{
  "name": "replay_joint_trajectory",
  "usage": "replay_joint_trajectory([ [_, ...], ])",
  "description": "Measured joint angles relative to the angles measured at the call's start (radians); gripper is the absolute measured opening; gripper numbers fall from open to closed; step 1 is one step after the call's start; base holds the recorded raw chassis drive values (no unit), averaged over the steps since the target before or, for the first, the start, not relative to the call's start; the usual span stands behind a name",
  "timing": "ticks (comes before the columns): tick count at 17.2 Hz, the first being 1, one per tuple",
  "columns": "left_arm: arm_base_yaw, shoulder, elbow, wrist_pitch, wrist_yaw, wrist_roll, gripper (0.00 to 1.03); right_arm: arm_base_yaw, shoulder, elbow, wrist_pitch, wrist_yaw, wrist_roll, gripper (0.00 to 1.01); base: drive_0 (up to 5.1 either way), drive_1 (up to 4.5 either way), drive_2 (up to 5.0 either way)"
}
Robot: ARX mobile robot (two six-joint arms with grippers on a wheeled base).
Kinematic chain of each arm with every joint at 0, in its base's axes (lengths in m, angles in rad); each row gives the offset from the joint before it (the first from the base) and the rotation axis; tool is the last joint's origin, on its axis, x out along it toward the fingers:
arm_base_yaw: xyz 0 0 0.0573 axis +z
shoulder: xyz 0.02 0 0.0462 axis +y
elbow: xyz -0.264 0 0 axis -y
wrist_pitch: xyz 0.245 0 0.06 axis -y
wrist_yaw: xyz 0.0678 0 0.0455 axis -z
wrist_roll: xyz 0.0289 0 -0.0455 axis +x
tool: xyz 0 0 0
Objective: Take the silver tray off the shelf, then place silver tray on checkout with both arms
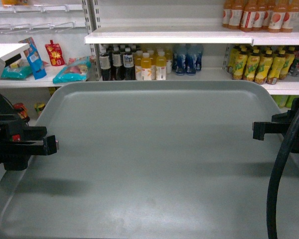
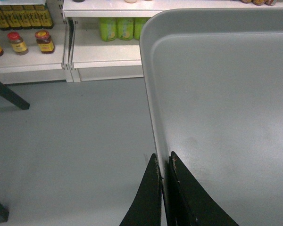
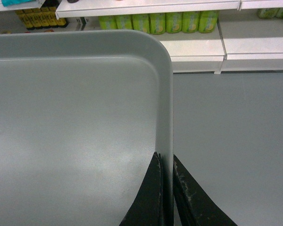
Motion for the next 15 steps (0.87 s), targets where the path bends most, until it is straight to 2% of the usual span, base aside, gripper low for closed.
replay_joint_trajectory([
  [15,0.0,0.0,0.0,-0.005,0.002,0.0,0.03,0.0,0.0,0.0,-0.003,0.0,0.0,0.03,0.0,-4.24,4.2],
])
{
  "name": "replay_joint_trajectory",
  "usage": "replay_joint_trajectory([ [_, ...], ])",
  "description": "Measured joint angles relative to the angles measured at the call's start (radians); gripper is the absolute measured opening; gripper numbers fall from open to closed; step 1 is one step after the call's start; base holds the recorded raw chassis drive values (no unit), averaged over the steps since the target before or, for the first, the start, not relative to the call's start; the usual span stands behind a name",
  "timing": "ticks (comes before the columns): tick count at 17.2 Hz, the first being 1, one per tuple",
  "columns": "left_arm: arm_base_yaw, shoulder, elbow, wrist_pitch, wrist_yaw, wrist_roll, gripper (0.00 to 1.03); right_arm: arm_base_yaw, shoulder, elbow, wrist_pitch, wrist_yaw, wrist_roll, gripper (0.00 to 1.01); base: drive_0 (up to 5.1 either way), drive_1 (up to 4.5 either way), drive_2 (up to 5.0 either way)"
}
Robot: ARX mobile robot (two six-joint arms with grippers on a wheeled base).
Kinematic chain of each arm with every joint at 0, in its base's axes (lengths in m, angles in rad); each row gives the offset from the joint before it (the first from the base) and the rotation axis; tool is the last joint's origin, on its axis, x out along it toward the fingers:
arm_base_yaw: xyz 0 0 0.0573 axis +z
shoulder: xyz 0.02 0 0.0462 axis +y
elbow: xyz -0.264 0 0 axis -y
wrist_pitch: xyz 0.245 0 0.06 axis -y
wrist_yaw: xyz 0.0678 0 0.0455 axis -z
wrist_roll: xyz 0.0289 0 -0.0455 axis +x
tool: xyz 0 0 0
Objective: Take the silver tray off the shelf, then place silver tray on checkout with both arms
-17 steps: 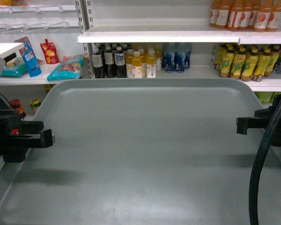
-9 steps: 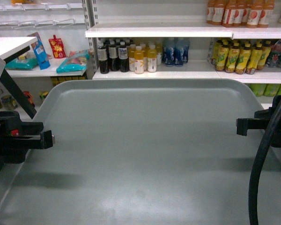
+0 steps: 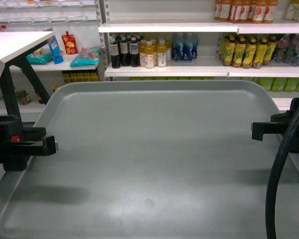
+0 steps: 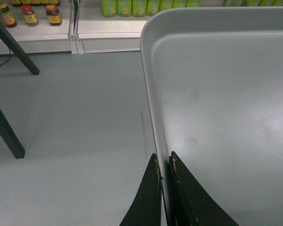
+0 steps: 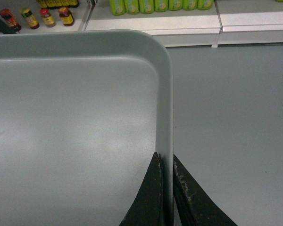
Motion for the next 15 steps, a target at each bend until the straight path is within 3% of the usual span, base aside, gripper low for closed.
replay_joint_trajectory([
  [15,0.0,-0.002,-0.001,0.002,-0.002,0.0,0.03,0.0,0.0,-0.002,0.002,0.002,0.0,0.03,0.0,-4.24,4.2],
])
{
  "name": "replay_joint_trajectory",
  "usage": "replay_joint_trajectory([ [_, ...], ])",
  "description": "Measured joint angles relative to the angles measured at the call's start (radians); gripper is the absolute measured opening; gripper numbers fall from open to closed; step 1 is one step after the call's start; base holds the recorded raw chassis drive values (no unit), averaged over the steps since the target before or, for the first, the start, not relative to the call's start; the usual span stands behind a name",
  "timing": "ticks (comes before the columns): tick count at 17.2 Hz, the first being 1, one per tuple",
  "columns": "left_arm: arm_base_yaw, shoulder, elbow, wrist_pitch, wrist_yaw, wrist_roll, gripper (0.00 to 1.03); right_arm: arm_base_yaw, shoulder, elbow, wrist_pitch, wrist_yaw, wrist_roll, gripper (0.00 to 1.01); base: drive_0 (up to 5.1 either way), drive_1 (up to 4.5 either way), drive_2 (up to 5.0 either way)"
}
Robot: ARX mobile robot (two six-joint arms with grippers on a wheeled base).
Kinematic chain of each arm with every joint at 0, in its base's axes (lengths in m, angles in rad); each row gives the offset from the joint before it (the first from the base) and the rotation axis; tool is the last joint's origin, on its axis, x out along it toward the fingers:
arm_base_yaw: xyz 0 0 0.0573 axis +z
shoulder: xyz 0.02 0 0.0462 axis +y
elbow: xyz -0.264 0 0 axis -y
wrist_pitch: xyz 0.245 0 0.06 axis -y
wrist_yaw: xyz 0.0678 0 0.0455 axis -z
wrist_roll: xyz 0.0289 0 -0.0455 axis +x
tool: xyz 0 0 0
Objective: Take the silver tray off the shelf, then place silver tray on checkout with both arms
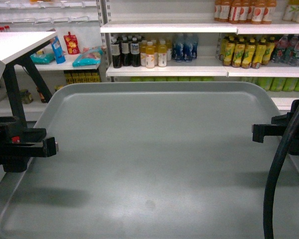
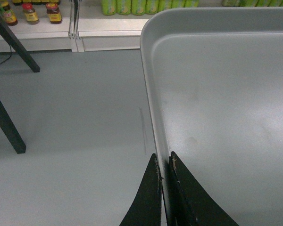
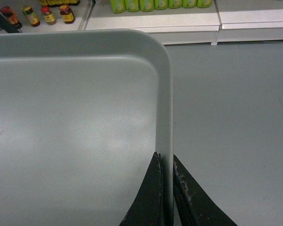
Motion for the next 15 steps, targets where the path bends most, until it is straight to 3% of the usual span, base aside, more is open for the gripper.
replay_joint_trajectory([
  [3,-0.003,0.0,0.0,0.002,0.001,0.0,0.03,-0.005,0.0,0.0,-0.001,-0.003,0.0,0.03,0.0,-4.24,4.2],
  [15,0.0,0.0,0.0,-0.001,0.002,0.0,0.03,-0.005,0.0,0.0,-0.004,-0.006,0.0,0.03,-4.7,2.76,2.8],
])
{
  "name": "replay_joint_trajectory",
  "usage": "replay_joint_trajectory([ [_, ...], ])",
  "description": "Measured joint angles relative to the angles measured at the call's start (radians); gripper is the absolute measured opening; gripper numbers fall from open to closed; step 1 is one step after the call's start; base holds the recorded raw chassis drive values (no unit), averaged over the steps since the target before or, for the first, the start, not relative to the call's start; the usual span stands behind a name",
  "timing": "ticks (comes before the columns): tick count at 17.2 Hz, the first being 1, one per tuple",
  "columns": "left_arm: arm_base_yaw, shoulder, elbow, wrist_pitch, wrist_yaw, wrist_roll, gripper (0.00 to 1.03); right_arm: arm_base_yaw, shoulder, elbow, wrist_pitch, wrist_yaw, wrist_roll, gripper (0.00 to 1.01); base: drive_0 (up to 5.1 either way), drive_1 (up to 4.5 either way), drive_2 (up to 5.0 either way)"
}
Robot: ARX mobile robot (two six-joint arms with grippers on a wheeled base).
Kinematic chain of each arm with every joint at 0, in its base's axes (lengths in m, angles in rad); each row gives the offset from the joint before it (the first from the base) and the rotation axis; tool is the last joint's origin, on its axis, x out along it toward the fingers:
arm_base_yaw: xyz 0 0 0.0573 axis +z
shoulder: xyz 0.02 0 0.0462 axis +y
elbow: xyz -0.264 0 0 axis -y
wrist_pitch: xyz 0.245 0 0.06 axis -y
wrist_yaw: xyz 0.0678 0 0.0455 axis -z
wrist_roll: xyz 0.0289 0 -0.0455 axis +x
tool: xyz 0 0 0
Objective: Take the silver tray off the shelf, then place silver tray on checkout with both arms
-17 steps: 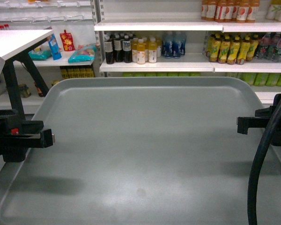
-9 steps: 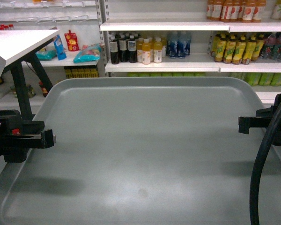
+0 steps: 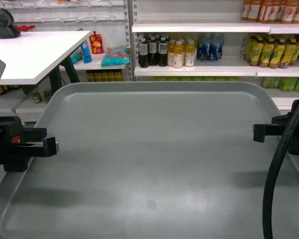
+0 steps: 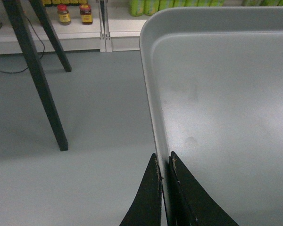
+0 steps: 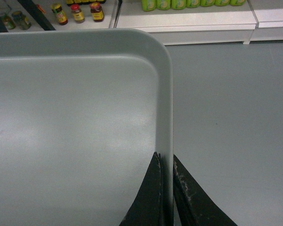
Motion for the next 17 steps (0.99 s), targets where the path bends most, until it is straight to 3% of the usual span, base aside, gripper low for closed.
replay_joint_trajectory([
  [17,0.0,0.0,0.0,0.003,0.0,0.0,0.03,0.0,0.0,0.001,0.003,0.001,0.0,0.03,-5.0,2.41,2.4],
])
